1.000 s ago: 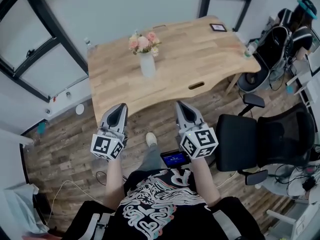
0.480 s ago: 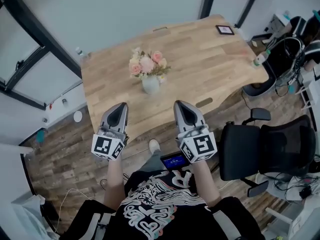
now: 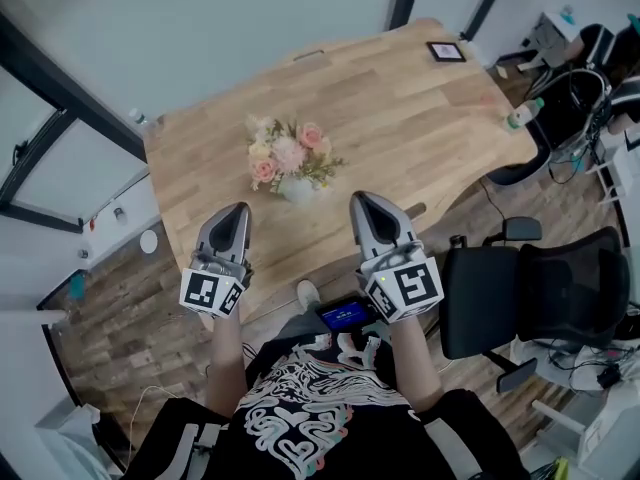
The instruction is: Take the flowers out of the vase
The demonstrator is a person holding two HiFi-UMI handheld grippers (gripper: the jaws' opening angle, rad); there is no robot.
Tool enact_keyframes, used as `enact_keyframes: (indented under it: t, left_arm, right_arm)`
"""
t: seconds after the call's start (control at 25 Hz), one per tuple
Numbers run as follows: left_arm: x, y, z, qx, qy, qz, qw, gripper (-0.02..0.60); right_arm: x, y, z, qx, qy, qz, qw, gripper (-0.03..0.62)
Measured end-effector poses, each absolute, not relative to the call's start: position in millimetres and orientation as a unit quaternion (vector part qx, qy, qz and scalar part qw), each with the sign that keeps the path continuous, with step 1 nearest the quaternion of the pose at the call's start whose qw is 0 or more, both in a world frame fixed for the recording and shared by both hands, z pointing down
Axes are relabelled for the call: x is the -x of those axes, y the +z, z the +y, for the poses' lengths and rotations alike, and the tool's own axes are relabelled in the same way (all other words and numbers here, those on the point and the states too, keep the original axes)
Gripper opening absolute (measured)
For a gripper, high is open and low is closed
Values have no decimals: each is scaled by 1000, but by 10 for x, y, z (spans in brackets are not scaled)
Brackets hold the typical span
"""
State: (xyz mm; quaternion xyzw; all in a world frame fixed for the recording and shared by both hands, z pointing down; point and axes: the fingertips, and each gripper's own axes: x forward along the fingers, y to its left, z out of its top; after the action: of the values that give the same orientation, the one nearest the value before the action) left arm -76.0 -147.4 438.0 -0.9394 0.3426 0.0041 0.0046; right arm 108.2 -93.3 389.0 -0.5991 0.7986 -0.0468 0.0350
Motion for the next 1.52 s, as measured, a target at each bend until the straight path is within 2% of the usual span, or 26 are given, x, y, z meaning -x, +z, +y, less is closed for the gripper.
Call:
enact_keyframes:
  t: [0.32, 0.88, 1.0, 1.12, 1.28, 1.4, 1.44, 1.48, 1.52]
  left_arm:
    - [584, 4518, -1746, 941, 0, 338, -26, 6]
    - [380, 4659, -1945, 945, -33, 325, -25, 18]
    - [313, 4638, -1937, 953, -20, 301, -24, 119]
    - [258, 4689, -1947, 957, -37, 286, -21, 189]
    - [194, 4752, -1976, 962, -59, 264, -22, 296]
    - [196, 4754, -2034, 963, -57, 261, -26, 324]
    - [196, 4758, -2053, 964, -57, 260, -27, 328]
    - [194, 4765, -2070, 964, -57, 259, -28, 328]
    - [188, 4771, -2085, 964, -56, 257, -28, 328]
  right_arm:
    - [-1156, 3803, -1264, 565, -40, 823, 42, 6]
    - [-1323, 4267, -1643, 559, -39, 828, -33, 5]
    - [-1303, 4367, -1728, 550, -48, 833, -37, 6]
    - [-1263, 4498, -1835, 535, -53, 842, -41, 5]
    - [-1181, 4910, -1961, 496, -67, 862, -80, 6]
    - [-1106, 5202, -2034, 469, -58, 872, -130, 13]
    - [-1066, 5292, -2054, 458, -59, 875, -145, 94]
    - [-1018, 5374, -2072, 447, -61, 878, -159, 143]
    - [-965, 5443, -2088, 435, -62, 882, -170, 158]
